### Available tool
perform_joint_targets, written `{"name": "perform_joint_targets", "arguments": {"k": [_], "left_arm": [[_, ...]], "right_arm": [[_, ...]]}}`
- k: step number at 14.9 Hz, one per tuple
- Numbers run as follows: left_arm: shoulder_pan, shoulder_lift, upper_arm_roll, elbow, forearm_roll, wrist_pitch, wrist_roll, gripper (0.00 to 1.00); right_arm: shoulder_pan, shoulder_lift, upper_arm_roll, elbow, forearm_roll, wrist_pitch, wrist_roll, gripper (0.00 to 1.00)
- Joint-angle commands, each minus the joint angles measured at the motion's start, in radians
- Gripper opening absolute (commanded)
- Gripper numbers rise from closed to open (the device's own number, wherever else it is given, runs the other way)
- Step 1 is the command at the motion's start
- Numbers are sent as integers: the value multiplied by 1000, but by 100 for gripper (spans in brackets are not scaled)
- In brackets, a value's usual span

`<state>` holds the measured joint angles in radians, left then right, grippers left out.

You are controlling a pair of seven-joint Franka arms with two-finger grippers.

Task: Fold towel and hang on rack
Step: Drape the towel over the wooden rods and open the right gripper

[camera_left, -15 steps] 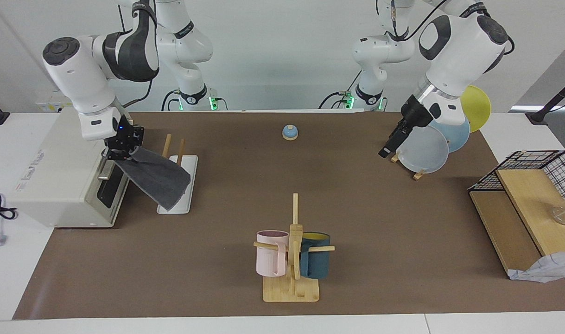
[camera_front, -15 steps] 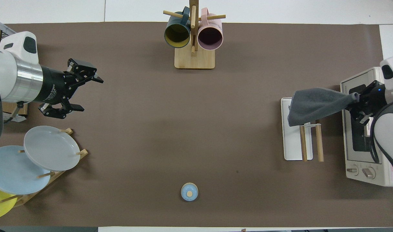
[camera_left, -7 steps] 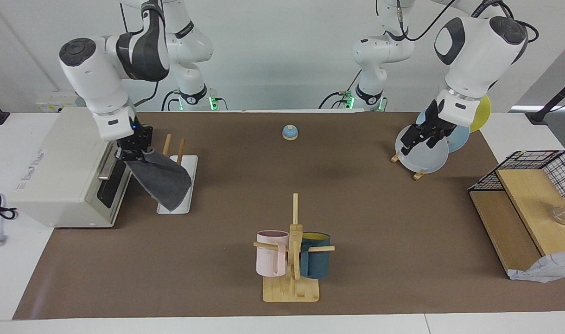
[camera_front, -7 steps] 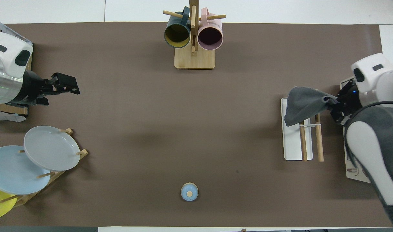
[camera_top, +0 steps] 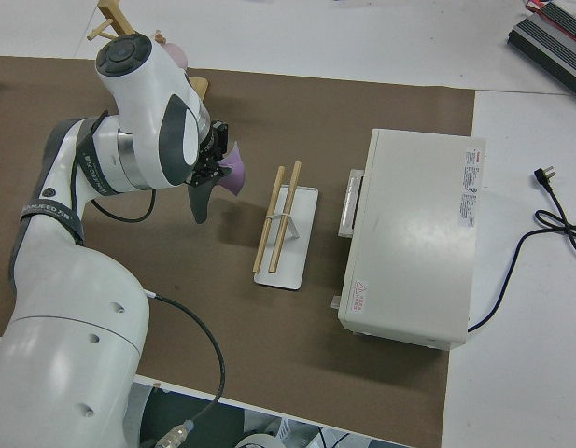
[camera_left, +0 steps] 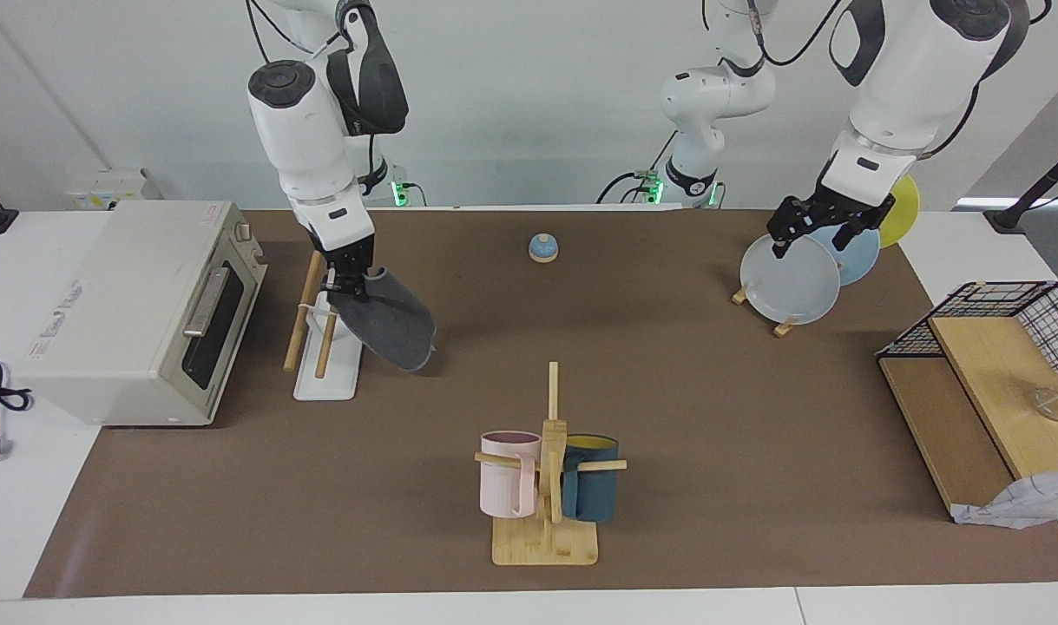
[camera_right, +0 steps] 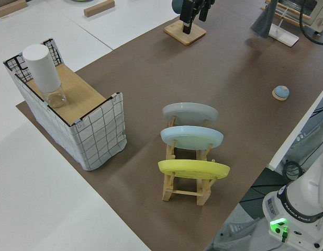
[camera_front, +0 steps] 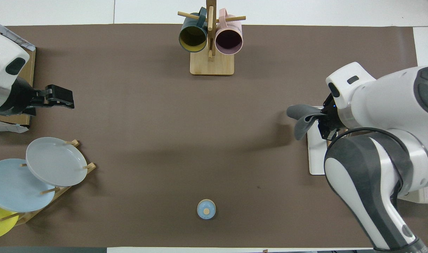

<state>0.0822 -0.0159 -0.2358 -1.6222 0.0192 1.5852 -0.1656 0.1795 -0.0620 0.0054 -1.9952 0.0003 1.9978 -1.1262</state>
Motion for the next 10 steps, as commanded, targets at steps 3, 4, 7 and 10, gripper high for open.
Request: {"name": "perform_joint_targets", "arguments": {"k": [3,4,7,10], "left_arm": [[-10,-36,1,-57,25,-16,43,100],[-10,-36,1,-62,25,-11,43,100],[-24,-36,3,-61,24,-8,40,100],[-27,-35,6,-61,-10,-2,29,100]], "right_arm": [[-153,-24,-1,-71,-31,24,-186,0],[-159,-27,-1,-82,-31,25,-222,0],[-190,-32,-2,-102,-43,71,-347,0],[-213,-35,-1,-119,-52,102,-446,0]]}}
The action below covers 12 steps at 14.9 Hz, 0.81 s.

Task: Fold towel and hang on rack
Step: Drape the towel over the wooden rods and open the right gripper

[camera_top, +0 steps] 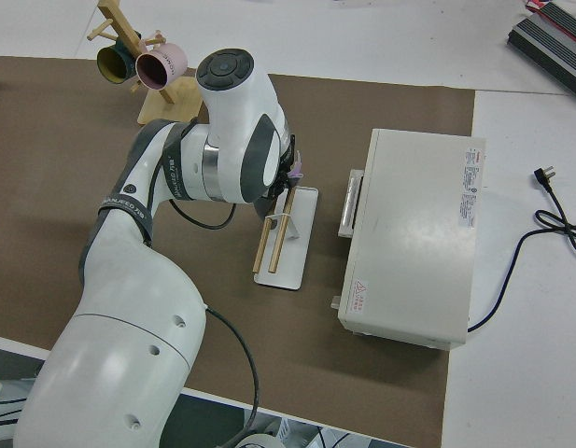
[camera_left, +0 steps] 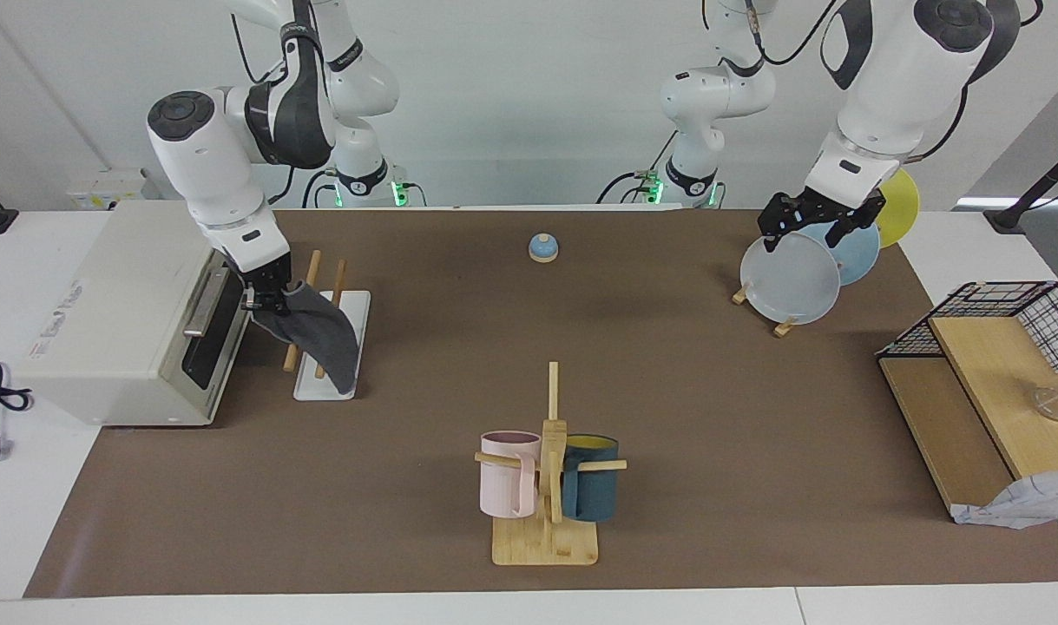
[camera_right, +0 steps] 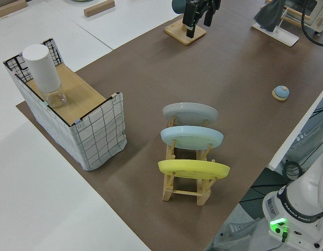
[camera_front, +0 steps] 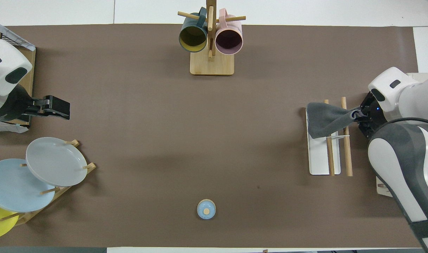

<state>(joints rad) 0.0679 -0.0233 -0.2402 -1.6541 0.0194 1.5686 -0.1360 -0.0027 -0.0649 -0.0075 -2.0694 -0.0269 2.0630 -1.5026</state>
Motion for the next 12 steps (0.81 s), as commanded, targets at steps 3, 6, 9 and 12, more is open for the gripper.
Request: {"name": "perform_joint_targets", "arguments": {"k": [3,6,9,12], "left_arm": [[-20,-27,12,-29,-29,27,-7,100],[-22,-26,13,-30,-53,39,-8,100],[-40,-26,32,-30,-67,42,-23,100],[-42,-27,32,-32,-67,42,-24,100]], "right_arm": [[-62,-35,12,-89,-27,78,-107,0],[-60,-44,12,-107,-28,88,-107,0],[-60,-55,12,-127,-28,101,-107,25],[-62,-55,12,-129,-27,98,-107,100]]}}
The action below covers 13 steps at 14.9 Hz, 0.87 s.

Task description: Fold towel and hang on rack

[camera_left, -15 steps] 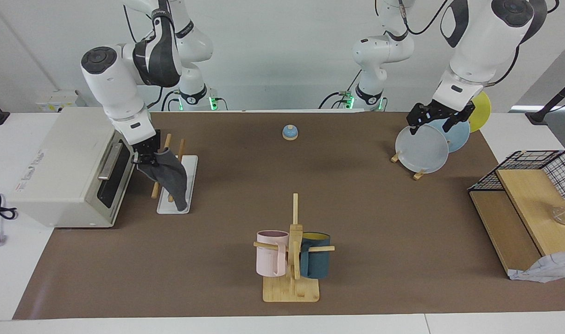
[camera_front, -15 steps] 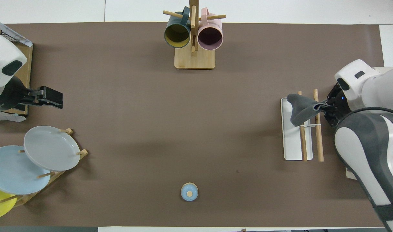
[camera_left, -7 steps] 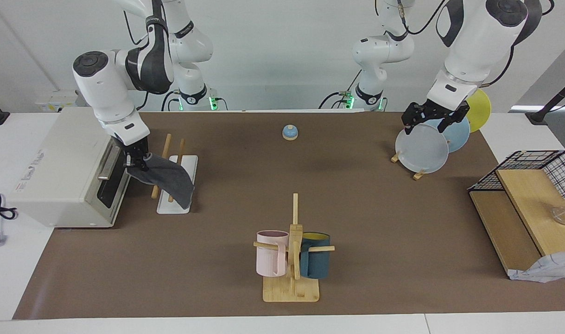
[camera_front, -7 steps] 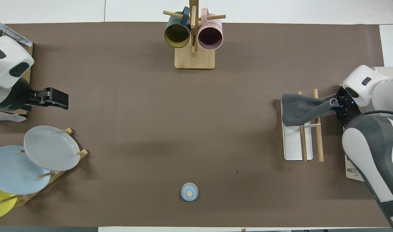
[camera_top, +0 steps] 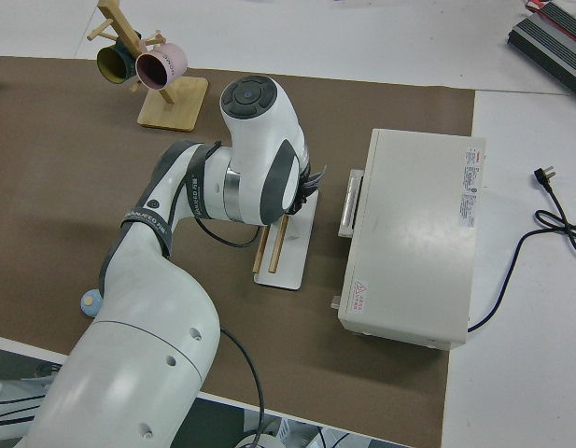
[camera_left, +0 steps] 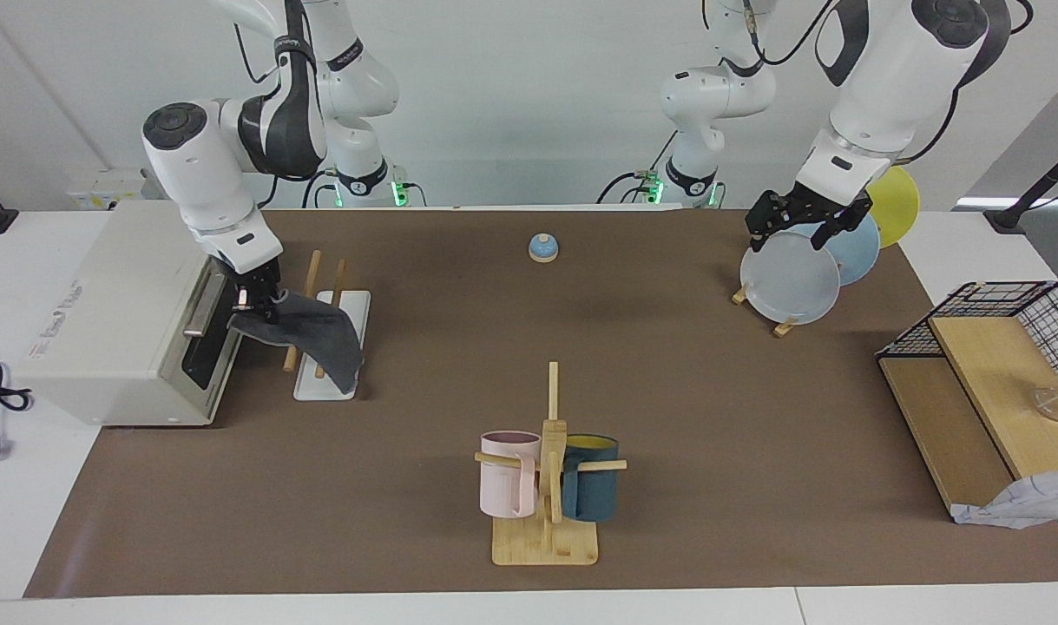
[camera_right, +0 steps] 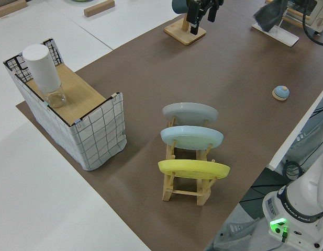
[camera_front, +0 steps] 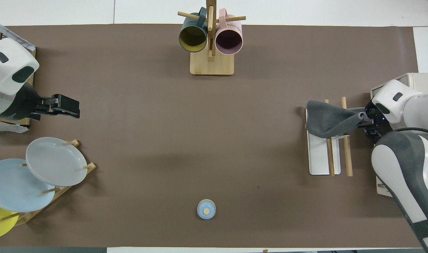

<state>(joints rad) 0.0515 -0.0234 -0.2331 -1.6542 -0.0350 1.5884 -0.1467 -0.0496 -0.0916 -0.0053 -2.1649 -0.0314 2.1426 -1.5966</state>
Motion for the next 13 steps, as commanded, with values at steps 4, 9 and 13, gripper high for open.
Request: {"name": "perform_joint_targets", "arguments": {"k": [4,9,13], "left_arm": [[-59,-27,54,-30,-13,18,-16,100],[-59,-27,54,-29,-13,15,-16,100],[-53,-29,52,-27,-11,7,-5,100]], "right_arm": [[-19,-28,10,-30,-22,7,-13,100],[-21,-37,8,52,-22,-94,-2,100],[-13,-37,11,149,-19,-183,211,100]]}}
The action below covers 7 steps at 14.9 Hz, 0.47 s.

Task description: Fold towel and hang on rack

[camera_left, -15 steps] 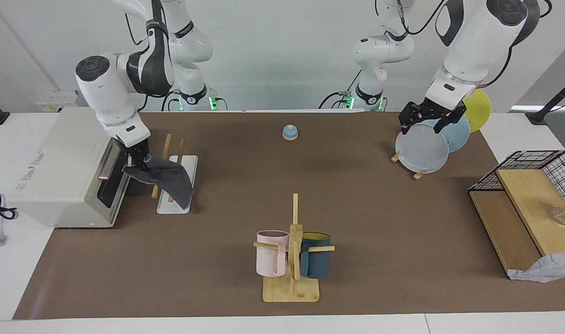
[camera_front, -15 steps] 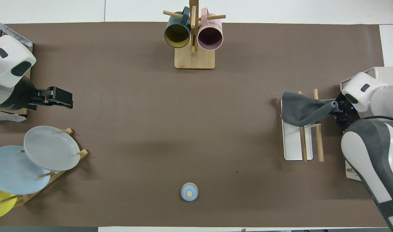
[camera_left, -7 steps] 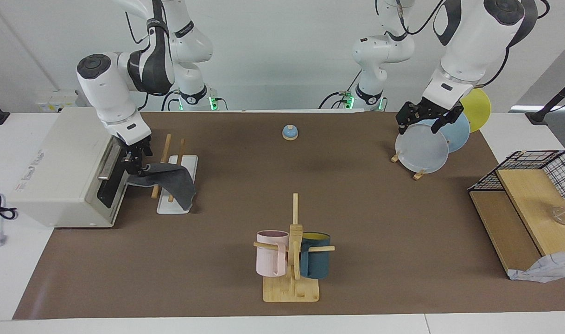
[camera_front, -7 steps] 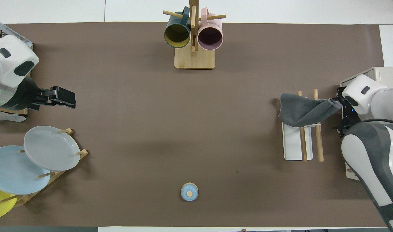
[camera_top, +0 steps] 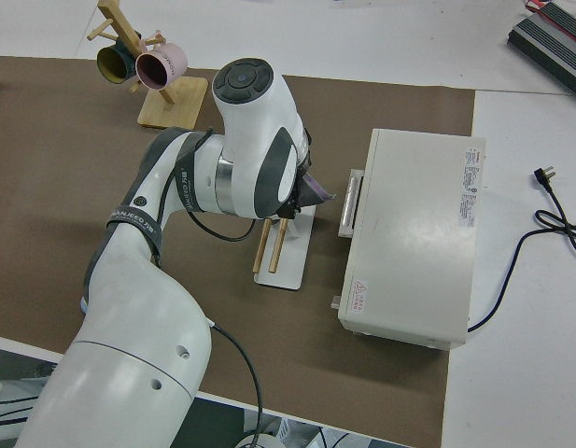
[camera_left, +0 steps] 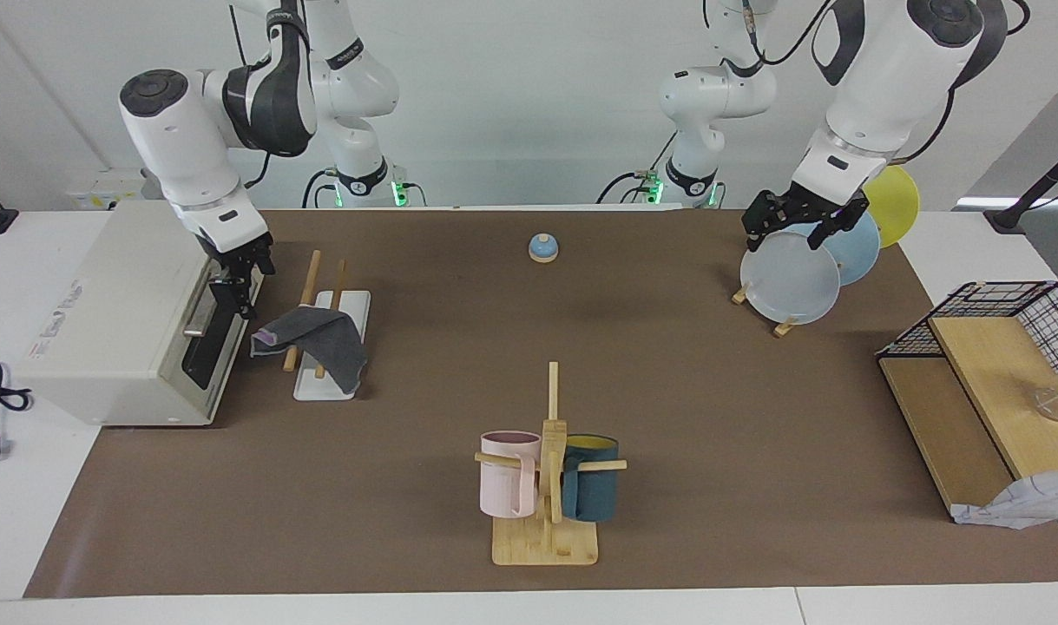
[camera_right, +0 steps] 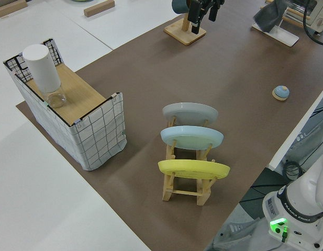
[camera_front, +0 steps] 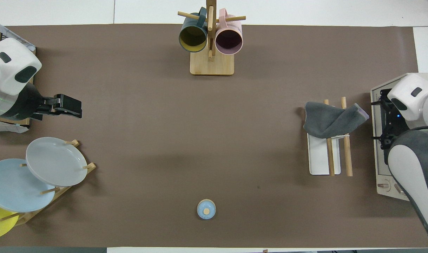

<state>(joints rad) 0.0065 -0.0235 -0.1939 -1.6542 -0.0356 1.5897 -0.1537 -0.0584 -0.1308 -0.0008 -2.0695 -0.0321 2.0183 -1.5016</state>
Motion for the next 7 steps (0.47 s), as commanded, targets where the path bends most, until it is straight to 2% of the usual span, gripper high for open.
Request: {"name": "perform_joint_targets", "arguments": {"k": [1,7], "left_arm": [[-8,-29,13,-29,-10,12,-3,100],[1,-29,13,-27,-10,10,-4,100]], "right_arm": [[-5,7,7,96,-19,-111,201,100],[15,59,10,340,-12,-381,780,100]]}}
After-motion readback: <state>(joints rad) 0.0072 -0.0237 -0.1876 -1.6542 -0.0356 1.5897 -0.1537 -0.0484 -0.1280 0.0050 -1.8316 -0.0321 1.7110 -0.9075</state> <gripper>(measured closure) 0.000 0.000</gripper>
